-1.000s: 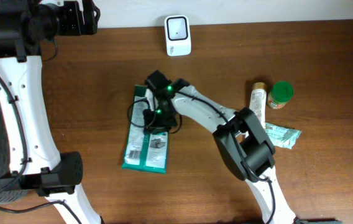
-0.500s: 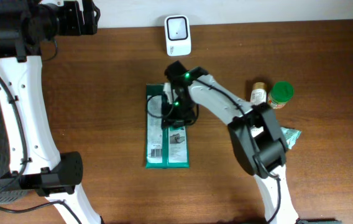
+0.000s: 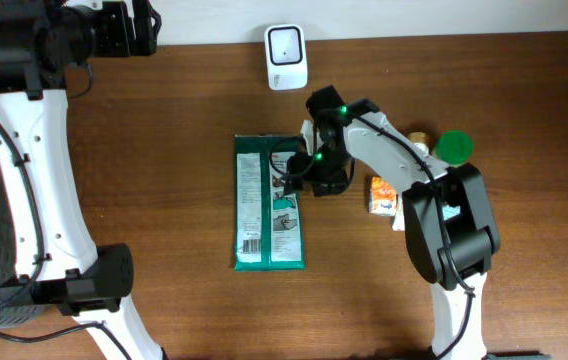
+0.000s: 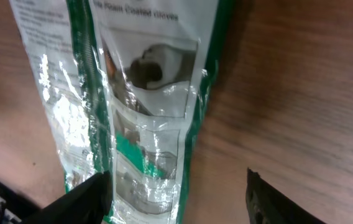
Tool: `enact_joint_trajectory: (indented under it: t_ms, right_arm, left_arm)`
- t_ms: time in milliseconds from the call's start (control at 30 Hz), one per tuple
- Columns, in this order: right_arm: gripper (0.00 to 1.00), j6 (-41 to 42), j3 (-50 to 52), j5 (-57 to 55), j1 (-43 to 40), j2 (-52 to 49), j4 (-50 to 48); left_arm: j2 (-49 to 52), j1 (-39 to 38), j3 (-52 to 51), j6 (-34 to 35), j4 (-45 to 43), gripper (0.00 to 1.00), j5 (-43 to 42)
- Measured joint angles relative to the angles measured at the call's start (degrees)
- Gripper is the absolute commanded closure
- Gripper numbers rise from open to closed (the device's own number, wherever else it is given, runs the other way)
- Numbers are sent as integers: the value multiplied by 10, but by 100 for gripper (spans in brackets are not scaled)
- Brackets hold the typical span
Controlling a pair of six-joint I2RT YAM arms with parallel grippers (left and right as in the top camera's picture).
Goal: Scan the item barcode
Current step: 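Move the right gripper to the green glove packet and grasp its edge, then bring the left gripper in and grasp the glove packet's left edge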
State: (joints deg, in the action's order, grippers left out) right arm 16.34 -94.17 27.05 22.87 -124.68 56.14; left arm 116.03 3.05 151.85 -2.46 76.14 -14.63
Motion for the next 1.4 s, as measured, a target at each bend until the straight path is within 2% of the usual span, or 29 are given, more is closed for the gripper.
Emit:
enact_joint_trajectory:
  t_ms: [200,500,533,633,667,833,933,1067,1133,1233,1400]
  right_arm:
    - [32,-3,68,51,0,7,-112]
    - [33,2,101,92,0,17,-155]
    - [33,2,101,93,0,17,-156]
    - [33,3,103,94,0,17,-158]
    - [33,4,104,95,0,17,-160]
    - [33,12,104,96,0,17,-162]
    - [33,15,104,96,0,17,-162]
    - [33,17,105,97,0,17,-163]
    - [38,17,105,97,0,17,-164]
    - [42,19,108,97,0,17,-165]
    - [43,23,110,97,0,17,-167]
  left_arm:
    - [0,0,0,0,0,1,0]
    - [0,0,0,1,13,1,-20]
    - [0,0,0,1,21,11,-24]
    - [0,0,0,4,36,85,-34]
    - [0,0,0,1,48,100,-36]
    - [3,-10,-38,16,94,100,-45]
    - [27,-33,-111,23,97,100,-47]
    - [61,-60,-260,26,44,100,-65]
    - [71,-70,-347,27,11,100,-84]
    - [74,-72,-423,27,-35,100,-112]
    - [74,-74,-536,27,-114,100,-162]
